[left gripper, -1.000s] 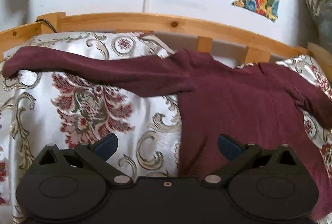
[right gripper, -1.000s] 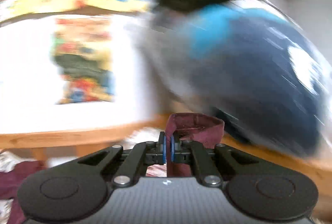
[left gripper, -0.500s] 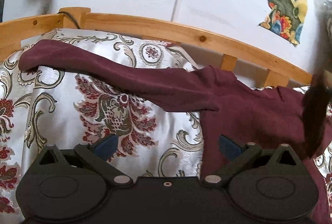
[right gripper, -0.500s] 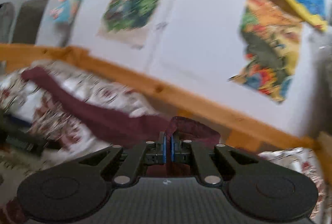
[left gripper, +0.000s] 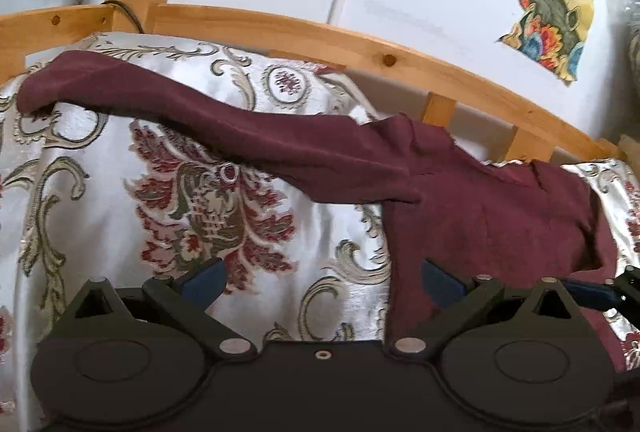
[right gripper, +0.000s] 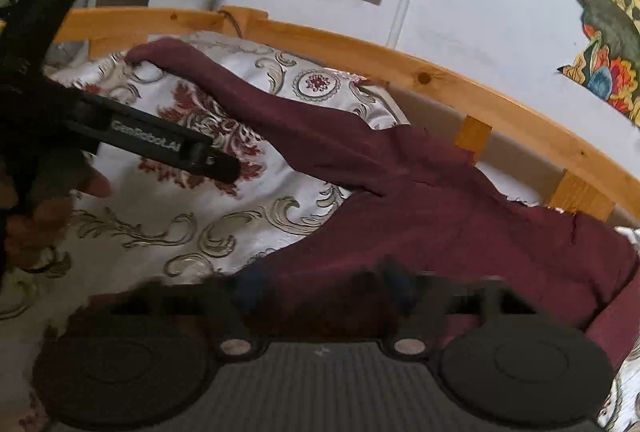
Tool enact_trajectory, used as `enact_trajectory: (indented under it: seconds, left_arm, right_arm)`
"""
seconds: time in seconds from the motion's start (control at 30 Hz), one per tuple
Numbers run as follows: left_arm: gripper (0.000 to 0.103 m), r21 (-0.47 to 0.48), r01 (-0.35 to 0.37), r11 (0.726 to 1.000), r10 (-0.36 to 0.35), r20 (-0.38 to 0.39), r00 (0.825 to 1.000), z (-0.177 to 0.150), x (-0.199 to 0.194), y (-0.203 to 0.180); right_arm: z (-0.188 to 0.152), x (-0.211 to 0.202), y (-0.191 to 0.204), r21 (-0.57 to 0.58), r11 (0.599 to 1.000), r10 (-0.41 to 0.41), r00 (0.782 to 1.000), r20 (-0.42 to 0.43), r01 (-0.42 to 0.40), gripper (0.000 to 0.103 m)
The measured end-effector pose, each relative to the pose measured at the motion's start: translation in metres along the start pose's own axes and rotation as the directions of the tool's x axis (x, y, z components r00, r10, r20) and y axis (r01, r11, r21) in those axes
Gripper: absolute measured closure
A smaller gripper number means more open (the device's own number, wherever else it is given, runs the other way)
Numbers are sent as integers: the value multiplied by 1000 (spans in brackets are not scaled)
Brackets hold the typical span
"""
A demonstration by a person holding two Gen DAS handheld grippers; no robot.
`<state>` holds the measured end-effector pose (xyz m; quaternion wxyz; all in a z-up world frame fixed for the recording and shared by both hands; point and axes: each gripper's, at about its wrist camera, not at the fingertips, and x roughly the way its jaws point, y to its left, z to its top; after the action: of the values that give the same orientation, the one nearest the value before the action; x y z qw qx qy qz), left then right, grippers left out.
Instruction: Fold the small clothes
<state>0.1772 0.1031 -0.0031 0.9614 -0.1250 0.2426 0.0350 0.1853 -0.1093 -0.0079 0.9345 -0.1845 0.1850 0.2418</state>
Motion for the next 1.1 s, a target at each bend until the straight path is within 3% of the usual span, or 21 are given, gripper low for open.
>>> enact_trajectory:
  seconds: [0.1,0.23,0.37,0.47,0.5,0.57,0.6,0.73,0.8,0.87,0.9,0.93,1.0,1.1]
  left_arm:
    - [1,-1,47,999,-47,21,999,1,-1,-1]
    - [1,-25,157,987,-155,46,987,2,-4,-4]
    - [1,-71,309,949,-308,24,951,-1,-3,-17]
    - [2,-103,364,926,-367,-9,930,-4,4,-35]
    - [8,-115,378,919,-384,-29,923,-5,8,-43]
    - [18,-118,404,907,-414,-79,907,-10,19,-55]
    - [25,-114,416,902,-428,-103,898,-13,23,-61]
    - [49,-63,434,899,-438,-169,883,-29,32,-78]
    - [78,-33,436,899,-433,-209,877,-35,39,-84]
    - [97,-8,439,898,-429,-234,873,-40,42,-86]
    - [101,-2,437,899,-426,-235,874,-42,42,-85]
    - [101,-1,439,898,-428,-228,875,-42,41,-84]
    - [102,-3,455,891,-445,-216,869,-42,36,-83]
    - [103,23,447,894,-433,-206,878,-41,31,-85]
  right_arm:
    - [-2,-16,-12,23,999,29,999,-25,-29,18]
    - [10,-37,-47,5,1000,-16,992,-123,17,15]
    - [38,-47,-110,1,991,-126,954,-271,131,13]
    - [51,-41,-162,-5,969,-237,917,-322,248,11]
    - [52,-37,-178,11,959,-264,909,-322,283,13]
    - [50,-29,-212,91,935,-299,901,-315,342,23]
    - [47,-25,-230,150,920,-302,900,-316,361,32]
    - [30,-8,-278,341,845,-298,893,-338,412,42]
    - [25,4,-291,376,817,-306,881,-361,438,42]
    - [23,20,-303,378,798,-315,860,-402,469,43]
    - [22,27,-306,374,789,-323,847,-421,487,50]
    - [21,33,-309,368,781,-333,835,-438,505,68]
    - [20,43,-313,366,764,-338,814,-473,531,93]
    - [19,51,-318,380,749,-342,808,-480,543,98]
